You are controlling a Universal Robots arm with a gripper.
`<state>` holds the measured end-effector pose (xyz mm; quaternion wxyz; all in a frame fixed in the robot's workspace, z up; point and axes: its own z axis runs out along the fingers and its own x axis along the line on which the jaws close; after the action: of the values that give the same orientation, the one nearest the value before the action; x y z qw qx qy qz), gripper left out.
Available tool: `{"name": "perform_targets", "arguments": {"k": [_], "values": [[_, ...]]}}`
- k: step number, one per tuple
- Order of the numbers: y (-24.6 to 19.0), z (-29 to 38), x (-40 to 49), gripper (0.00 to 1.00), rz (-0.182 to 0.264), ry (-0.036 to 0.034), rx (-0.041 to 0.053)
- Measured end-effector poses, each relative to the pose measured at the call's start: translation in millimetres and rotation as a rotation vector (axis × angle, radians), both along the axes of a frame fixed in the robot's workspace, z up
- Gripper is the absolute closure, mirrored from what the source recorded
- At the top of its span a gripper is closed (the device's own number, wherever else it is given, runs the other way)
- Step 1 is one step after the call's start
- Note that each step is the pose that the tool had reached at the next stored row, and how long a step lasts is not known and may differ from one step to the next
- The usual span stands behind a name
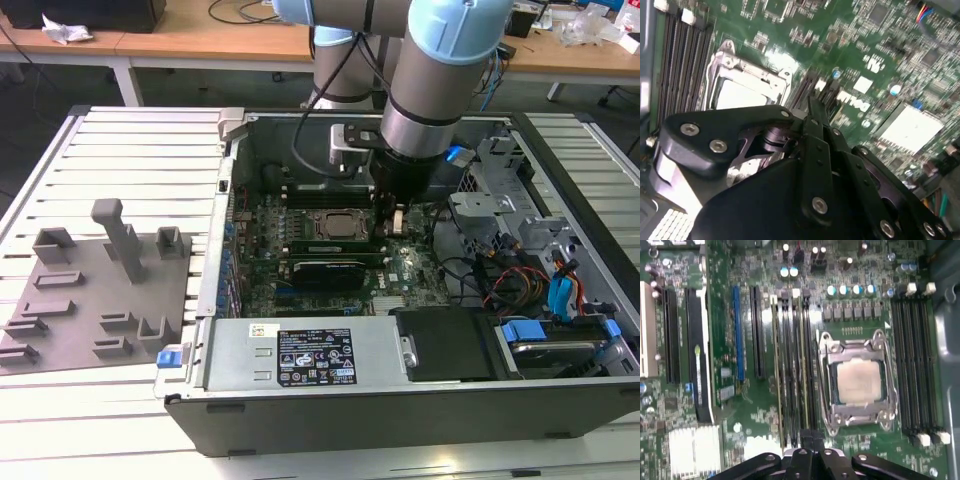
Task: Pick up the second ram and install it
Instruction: 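Press down the second ram until it locks into place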
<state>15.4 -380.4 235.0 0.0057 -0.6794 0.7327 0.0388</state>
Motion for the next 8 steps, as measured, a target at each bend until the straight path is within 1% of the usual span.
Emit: {"name": "perform_targets", "arguments": {"k": [2,4,6,7,8], "values": [[0.0,-0.1,-19.0,0.89,0.000,-0.0030,-0.0002],[0.0,-1.3,-49.3,0.89,0.000,-0.0074,0.0001],[-0.1,-3.4,-68.4,0.89,0.000,-0.0109,-0.0003],[0.0,-4.6,-74.7,0.89,0.000,-0.0116,-0.0002],[-0.1,-5.4,-77.9,0.89,0.000,-0.0114,-0.0005]]}}
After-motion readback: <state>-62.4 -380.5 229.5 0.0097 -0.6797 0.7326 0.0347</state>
